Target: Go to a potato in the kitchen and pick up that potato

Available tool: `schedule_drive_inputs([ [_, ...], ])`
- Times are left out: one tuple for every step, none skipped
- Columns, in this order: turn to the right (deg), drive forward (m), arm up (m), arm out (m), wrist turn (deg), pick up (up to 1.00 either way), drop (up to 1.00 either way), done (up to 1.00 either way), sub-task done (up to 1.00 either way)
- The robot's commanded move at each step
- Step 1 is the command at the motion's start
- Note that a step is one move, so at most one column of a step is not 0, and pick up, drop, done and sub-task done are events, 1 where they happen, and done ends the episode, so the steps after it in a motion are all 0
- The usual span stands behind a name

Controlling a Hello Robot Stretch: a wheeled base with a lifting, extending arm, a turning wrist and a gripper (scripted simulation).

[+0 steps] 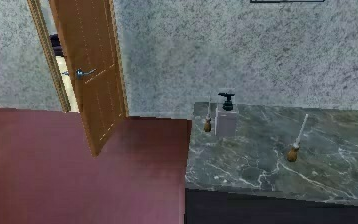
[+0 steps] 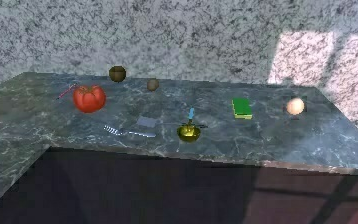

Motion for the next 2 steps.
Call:
schedule_drive_inputs([
  [-3.0, 0.00, 0.00, 0.00, 0.0, 0.00, 0.00, 0.00, 0.00],
  [45.0, 0.00, 0.00, 0.00, 0.0, 0.00, 0.00, 0.00, 0.00],
])
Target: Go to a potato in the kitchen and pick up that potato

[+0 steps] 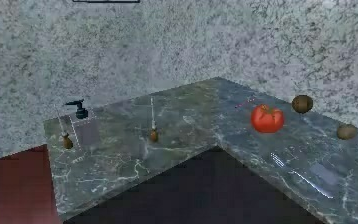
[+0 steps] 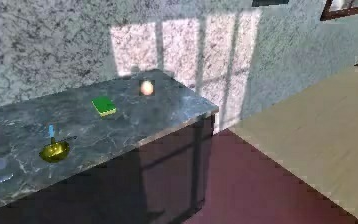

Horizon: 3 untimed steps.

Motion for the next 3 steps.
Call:
schedule_drive_inputs([
  [45.0, 0.00, 0.00, 0.00, 0.0, 0.00, 0.00, 0.00, 0.00],
  [45.0, 0.00, 0.00, 0.00, 0.0, 0.00, 0.00, 0.00, 0.00],
  [3.0, 0.00, 0.00, 0.00, 0.0, 0.00, 0.00, 0.00, 0.00],
])
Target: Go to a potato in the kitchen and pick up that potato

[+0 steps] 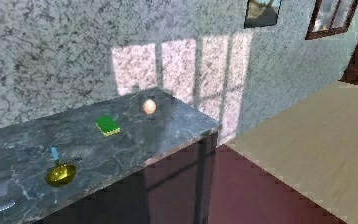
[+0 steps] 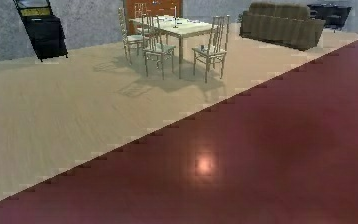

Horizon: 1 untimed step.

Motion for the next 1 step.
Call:
schedule_drive_inputs([
  [0.0, 0.35, 0.00, 0.00, 0.0, 0.00, 0.00, 0.00, 0.00],
])
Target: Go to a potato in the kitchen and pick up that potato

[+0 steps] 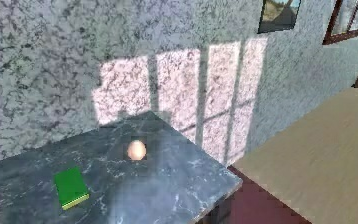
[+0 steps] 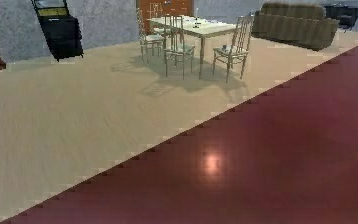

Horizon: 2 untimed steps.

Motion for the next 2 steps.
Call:
schedule_drive_inputs([
  [-45.0, 0.00, 0.00, 0.00, 0.0, 0.00, 0.00, 0.00, 0.00],
  [-45.0, 0.00, 0.00, 0.00, 0.0, 0.00, 0.00, 0.00, 0.00],
])
